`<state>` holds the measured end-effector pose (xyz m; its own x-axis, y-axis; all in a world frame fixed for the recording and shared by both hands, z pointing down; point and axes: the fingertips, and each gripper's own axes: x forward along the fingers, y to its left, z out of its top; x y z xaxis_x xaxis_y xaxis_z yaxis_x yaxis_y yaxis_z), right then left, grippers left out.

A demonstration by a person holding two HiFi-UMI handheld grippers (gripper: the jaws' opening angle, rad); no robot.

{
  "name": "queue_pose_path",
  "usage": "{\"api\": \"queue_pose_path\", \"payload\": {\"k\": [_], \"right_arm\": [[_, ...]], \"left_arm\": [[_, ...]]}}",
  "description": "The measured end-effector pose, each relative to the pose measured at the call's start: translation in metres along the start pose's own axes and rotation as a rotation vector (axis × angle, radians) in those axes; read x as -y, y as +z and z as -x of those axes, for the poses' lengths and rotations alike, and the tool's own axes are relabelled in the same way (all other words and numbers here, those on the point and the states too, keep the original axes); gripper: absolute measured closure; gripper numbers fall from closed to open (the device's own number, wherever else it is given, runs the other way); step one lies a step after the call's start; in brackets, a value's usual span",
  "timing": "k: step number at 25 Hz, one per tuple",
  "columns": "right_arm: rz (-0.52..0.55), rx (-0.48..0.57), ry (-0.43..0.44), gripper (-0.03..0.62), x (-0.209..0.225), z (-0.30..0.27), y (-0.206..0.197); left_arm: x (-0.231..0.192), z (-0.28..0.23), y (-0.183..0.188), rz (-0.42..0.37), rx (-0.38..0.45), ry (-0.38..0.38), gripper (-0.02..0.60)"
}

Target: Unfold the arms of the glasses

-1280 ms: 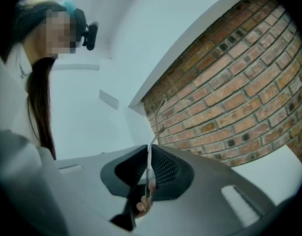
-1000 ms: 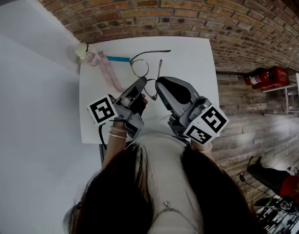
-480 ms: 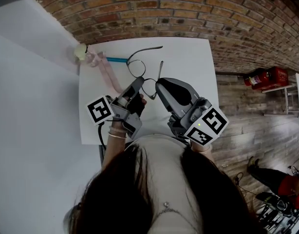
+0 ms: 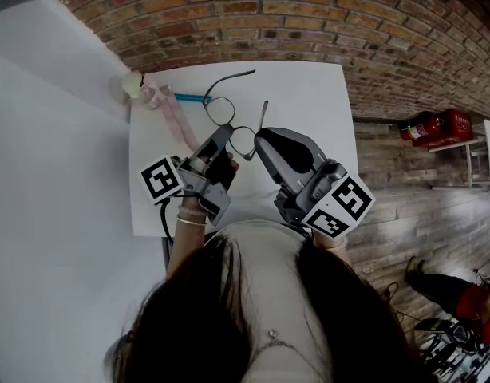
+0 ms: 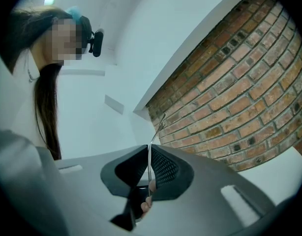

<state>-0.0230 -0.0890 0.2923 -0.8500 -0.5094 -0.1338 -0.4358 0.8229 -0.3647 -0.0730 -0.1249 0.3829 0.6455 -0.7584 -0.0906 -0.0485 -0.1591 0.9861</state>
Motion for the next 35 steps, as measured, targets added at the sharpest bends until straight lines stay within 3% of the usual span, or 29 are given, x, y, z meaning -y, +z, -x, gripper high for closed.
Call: {"api": "queue_pose_path", "payload": {"k": [35], "right_arm": [[-0.003,0.023,0.051,0.572,-0.008,0.006,0.002]], "left_arm": [[-0.013,0.008,0.012,0.188,0.093,-0.032,0.555]]}}
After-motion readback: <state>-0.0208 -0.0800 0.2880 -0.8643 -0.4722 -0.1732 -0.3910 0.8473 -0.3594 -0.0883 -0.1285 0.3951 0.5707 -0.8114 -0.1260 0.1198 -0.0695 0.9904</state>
